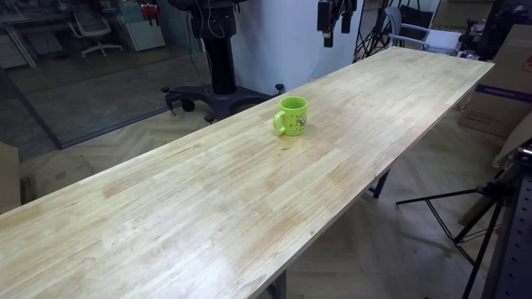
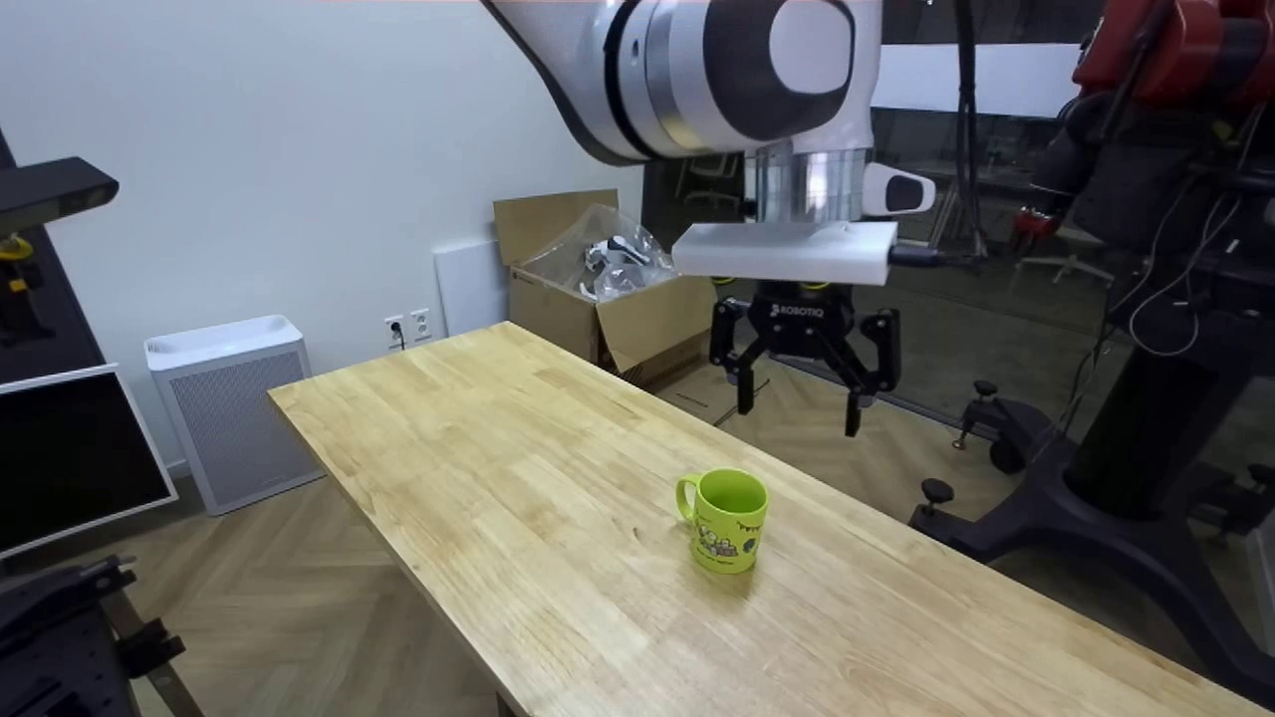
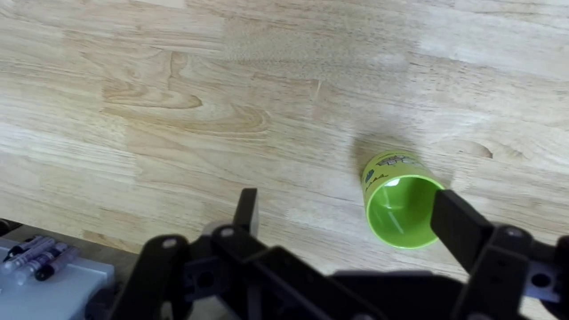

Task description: Move the yellow mug to the left

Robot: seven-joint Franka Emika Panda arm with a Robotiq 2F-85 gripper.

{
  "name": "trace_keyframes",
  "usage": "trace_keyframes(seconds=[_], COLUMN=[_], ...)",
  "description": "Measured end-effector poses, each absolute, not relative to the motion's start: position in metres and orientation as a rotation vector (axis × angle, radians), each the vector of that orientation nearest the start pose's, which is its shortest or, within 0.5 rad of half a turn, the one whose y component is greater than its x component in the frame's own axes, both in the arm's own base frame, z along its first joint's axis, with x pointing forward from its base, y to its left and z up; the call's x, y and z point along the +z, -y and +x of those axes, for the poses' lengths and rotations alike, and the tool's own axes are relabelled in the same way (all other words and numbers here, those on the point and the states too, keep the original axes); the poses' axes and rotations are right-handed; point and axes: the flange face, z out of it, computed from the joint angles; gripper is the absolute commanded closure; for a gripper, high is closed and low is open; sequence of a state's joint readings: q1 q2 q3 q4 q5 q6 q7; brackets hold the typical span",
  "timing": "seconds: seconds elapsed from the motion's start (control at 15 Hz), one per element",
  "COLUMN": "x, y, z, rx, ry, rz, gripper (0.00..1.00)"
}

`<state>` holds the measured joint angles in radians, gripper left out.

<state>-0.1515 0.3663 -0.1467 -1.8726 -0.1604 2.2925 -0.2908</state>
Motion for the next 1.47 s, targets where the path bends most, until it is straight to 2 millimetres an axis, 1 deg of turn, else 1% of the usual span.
trace_keyframes(seconds=[0.2,0.33,0.47,0.67,0.8,0.87,1.07,1.13,1.27,1.47], x=[0.296,0.278,0.264,0.246,0.237,0.233,0.225,0.224,0.225,0.223], y=[0.158,0.146,0.141,0.141,0.141,0.14,0.138,0.138,0.141,0.139], z=[0.626,0.634,0.64,0.645,0.648,0.65,0.655,0.656,0.657,0.655], rx=[0.011,0.013,-0.003,-0.039,-0.067,-0.092,-0.166,-0.181,-0.194,-0.171], ry=[0.19,0.202,0.221,0.282,0.376,0.45,0.651,0.692,0.721,0.734], rz=[-3.344,-3.343,-3.341,-3.331,-3.302,-3.27,-3.133,-3.1,-3.081,-3.07], gripper=[0.0,0.0,0.0,0.0,0.0,0.0,0.0,0.0,0.0,0.0])
